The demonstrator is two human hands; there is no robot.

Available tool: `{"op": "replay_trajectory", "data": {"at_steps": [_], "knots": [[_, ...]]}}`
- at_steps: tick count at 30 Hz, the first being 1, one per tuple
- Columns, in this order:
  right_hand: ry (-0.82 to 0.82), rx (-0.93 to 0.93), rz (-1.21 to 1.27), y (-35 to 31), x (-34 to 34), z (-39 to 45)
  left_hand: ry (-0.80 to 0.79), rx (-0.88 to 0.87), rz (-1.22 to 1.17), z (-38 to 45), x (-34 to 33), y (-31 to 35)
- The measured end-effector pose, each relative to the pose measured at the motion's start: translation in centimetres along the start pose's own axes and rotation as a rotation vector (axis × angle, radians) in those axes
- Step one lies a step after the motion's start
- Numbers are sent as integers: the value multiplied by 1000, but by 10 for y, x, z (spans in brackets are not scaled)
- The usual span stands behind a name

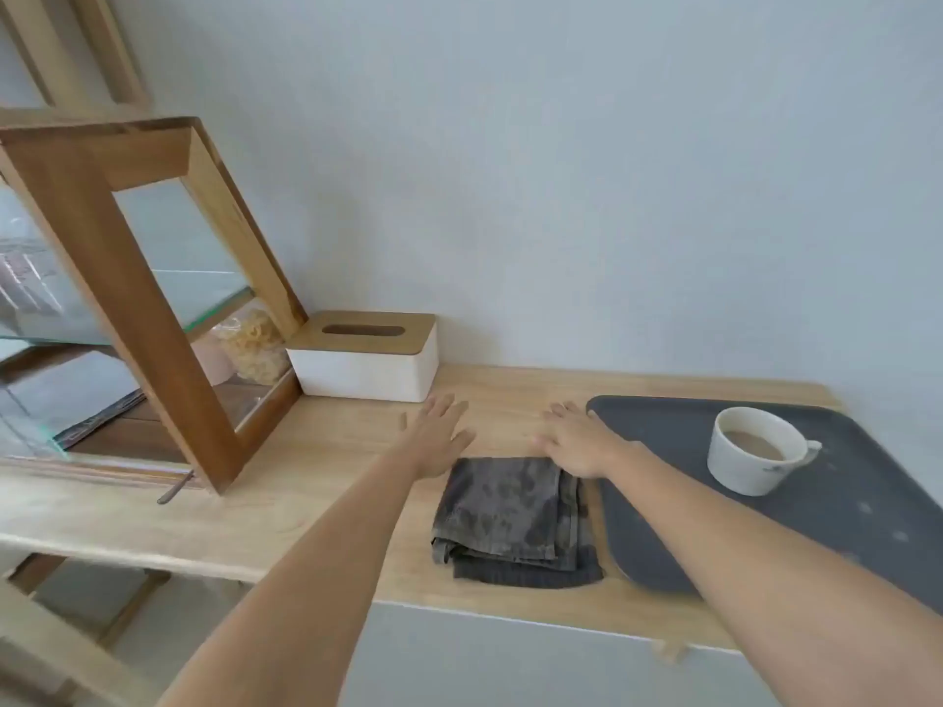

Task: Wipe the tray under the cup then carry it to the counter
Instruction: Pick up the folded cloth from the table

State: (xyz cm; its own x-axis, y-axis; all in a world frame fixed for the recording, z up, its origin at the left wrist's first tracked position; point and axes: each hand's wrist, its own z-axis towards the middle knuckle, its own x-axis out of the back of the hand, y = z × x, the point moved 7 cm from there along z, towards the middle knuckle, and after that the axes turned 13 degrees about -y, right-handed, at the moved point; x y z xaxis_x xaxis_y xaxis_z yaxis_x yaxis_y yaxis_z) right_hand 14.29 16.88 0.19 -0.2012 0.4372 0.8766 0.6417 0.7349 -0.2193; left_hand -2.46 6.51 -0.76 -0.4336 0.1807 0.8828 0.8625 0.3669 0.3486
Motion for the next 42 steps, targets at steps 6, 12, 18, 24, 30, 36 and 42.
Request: {"op": "replay_trajectory", "data": {"at_steps": [6, 12, 18, 24, 30, 36, 42], "knots": [[51, 115, 99, -7, -33, -14, -10, -85, -44, -8, -46, -4], [265, 210, 239, -12, -28, -27, 203, -208, -313, -29, -29, 1], [430, 358, 280, -21, -23, -82, 269, -305, -435, -86, -12, 18], [304, 450, 180, -33, -54, -111, 133, -251, -436, -113, -43, 10], [360, 109, 32, -26, -55, -77, 103, -81, -149, -85, -58, 8], [407, 234, 321, -29, -28, -118, 107, -238, -388, -96, -30, 42], [554, 170, 510, 39, 17, -162, 87, -364, -650, -87, -8, 122]]}}
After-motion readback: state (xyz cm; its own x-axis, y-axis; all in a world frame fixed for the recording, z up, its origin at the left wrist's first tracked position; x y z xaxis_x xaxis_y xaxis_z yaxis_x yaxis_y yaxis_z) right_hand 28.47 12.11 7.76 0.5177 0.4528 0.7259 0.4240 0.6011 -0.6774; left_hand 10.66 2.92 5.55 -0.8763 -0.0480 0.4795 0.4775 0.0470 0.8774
